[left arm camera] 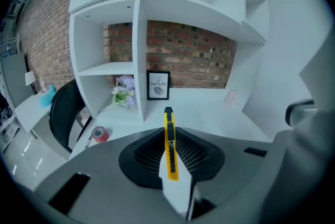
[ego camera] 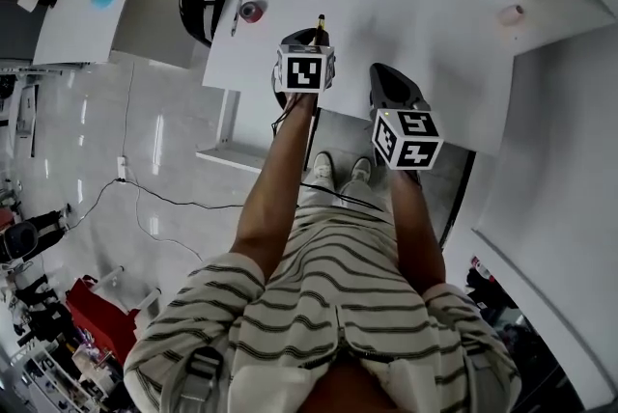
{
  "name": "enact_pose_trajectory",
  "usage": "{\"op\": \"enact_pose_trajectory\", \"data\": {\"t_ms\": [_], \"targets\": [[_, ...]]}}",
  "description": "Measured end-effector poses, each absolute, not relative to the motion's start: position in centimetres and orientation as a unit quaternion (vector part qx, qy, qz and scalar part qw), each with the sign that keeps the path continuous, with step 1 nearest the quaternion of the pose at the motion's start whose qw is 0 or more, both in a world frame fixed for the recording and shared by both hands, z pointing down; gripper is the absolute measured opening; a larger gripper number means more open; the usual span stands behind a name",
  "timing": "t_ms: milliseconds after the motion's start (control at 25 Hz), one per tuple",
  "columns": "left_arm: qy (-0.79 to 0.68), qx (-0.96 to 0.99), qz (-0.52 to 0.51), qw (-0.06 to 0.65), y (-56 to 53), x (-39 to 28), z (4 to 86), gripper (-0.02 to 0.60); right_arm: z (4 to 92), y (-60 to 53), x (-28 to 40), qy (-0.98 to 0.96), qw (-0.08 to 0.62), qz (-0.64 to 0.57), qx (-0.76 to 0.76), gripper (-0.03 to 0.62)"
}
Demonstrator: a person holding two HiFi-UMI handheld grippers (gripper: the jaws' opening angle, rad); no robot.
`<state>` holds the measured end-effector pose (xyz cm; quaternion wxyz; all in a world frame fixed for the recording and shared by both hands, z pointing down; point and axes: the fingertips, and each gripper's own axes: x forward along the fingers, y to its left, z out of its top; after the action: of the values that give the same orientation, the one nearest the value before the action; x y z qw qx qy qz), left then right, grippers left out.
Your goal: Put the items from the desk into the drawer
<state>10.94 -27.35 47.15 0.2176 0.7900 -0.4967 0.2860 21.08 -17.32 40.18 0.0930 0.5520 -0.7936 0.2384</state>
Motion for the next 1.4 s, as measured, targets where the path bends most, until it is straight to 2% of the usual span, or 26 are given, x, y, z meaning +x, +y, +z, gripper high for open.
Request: {"op": "enact_pose_trajectory", "data": {"t_ms": [280, 1040, 1400], "targets": [[-0.510, 0.801, 0.236, 0.204, -25.3, 10.7, 42.5, 0.067, 37.6, -17.0, 20.9, -0.796, 0.078, 0.221, 0.557, 0.011], [-0.532, 0.826, 0.147, 0.113, -21.1, 10.0, 32.1, 0.067, 31.3, -16.4, 19.4, -0.808, 0.040, 0.173, 0.562, 0.011], [-0.536, 0.833, 0.110, 0.086, -18.8, 9.7, 29.3, 0.067, 29.3, -15.9, 19.0, -0.813, 0.029, 0.154, 0.561, 0.012]]}}
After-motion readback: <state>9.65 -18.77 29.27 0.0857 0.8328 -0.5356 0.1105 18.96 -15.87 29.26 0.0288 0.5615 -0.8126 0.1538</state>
